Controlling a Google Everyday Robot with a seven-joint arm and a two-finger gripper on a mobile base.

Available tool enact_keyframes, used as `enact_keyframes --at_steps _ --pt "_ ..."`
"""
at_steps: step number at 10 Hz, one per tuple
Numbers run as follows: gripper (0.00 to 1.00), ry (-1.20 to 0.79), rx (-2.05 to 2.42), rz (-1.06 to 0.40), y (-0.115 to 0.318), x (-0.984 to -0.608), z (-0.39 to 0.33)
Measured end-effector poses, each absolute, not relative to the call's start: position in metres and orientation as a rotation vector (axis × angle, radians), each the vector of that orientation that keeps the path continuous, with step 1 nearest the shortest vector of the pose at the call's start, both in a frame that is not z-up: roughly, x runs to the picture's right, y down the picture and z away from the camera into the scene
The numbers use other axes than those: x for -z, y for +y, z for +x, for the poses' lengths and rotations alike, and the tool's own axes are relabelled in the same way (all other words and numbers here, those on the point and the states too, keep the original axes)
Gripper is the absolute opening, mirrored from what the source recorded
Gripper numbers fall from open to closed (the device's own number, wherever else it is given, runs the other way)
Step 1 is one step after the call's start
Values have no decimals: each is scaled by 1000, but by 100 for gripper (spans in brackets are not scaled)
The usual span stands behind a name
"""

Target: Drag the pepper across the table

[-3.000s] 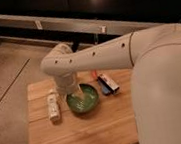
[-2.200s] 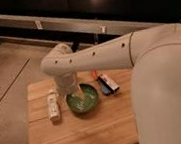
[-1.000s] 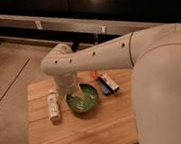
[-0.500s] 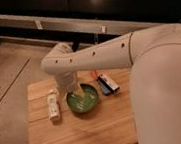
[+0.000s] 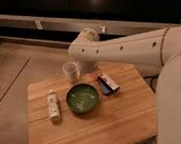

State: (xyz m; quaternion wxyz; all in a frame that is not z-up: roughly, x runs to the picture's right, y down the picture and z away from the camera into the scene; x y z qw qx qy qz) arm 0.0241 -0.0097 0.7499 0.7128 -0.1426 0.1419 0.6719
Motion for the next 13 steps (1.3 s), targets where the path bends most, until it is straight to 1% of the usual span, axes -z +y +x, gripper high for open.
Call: enact_keyframes --at_steps 4,6,7,9,10,12,13 --pt "65 312 -1486 -317 -10 -750 23" --pt "65 370 -1506 -300 -5 -761 43" --pt "65 423 -1509 -269 -9 -777 68" --pt "65 436 -1468 -243 -24 -801 84" --pt "65 410 -1425 -234 -42 -826 86" --pt "65 353 -1385 -241 -61 -864 94" --pt "65 325 -1384 -260 -63 -880 99"
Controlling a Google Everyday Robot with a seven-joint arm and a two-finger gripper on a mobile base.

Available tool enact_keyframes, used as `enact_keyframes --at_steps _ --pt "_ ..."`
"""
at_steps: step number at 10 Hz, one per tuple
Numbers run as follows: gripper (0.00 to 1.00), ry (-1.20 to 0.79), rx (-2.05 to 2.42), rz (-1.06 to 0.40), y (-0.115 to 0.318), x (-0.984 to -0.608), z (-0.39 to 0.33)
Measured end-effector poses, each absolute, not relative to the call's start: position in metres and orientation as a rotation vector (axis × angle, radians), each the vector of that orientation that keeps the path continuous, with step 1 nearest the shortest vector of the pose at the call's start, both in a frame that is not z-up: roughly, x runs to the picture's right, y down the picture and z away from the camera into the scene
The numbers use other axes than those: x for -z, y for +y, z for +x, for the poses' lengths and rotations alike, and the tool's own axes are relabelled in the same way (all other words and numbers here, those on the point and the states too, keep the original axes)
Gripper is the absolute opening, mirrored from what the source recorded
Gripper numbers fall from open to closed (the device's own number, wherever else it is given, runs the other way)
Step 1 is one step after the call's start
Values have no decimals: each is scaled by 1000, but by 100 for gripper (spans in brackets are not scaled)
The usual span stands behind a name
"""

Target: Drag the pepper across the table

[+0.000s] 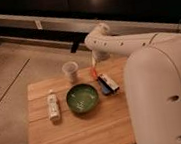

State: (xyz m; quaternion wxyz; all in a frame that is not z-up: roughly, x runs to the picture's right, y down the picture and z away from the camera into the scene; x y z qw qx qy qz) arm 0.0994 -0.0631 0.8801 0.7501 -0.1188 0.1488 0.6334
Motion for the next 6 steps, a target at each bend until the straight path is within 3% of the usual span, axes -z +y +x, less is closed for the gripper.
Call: enact_keyframes --at_steps 2,6 --pt "65 297 -1411 -302 -57 -903 116" --pt "65 292 -1410 -307 -56 -905 113"
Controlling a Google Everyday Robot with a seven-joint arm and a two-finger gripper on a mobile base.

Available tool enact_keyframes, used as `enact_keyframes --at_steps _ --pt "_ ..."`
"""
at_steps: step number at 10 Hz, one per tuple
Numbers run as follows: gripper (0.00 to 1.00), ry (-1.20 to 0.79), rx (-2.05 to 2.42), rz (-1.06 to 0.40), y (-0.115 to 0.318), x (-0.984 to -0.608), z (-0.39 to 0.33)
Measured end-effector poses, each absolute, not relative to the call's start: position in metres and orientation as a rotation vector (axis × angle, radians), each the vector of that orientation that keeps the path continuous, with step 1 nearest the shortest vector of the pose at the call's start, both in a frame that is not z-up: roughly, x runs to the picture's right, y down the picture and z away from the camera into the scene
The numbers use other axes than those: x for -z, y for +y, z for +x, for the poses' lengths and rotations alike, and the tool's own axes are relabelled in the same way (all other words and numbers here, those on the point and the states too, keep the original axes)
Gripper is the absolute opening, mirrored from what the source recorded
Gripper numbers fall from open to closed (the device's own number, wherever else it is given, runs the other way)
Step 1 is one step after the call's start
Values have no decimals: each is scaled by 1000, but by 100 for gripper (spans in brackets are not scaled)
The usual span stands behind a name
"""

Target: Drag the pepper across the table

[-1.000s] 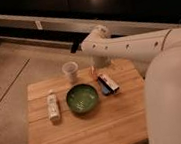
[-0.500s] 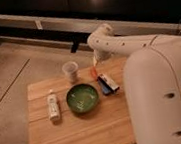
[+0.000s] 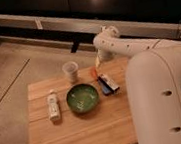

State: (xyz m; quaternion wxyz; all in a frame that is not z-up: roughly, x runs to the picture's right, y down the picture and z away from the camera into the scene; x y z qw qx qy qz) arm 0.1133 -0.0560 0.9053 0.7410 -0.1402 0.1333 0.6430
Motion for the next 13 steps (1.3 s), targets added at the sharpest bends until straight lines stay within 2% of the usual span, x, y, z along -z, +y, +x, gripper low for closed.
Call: enact_keyframes --at_steps 2,4,7,13 --pt "65 305 -1432 -295 -54 -908 120" --pt "65 340 -1463 -302 -41 -928 131" --pt "65 342 -1444 -378 -21 -963 105" --pt "65 314 -1322 -418 -38 -1001 71"
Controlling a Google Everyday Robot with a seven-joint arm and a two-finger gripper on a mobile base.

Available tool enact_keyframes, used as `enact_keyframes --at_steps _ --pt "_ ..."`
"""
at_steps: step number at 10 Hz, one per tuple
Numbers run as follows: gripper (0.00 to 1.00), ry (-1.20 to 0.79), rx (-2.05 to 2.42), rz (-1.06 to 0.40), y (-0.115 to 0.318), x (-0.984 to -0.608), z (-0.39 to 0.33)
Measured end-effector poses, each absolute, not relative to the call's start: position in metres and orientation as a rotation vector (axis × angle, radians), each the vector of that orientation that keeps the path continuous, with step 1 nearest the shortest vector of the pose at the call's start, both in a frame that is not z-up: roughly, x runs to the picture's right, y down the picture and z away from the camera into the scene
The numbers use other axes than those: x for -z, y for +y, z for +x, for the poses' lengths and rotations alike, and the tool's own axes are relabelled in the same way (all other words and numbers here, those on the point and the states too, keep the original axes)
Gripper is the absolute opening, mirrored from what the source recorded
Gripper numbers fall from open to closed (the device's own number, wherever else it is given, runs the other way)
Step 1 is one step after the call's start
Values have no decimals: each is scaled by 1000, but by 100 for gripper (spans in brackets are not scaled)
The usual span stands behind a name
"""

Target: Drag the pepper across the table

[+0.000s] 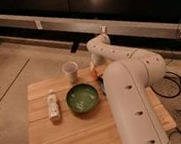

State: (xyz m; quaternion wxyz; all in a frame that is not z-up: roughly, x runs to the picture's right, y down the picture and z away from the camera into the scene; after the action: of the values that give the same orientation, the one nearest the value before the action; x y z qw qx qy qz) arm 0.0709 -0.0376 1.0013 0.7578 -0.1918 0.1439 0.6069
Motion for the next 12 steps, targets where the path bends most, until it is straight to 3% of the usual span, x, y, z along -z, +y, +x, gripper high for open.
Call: enact_keyframes --at_steps 6,12 --pt "61 327 -1302 -522 -10 -1029 48" --pt "4 337 -1298 -535 -11 -1040 48"
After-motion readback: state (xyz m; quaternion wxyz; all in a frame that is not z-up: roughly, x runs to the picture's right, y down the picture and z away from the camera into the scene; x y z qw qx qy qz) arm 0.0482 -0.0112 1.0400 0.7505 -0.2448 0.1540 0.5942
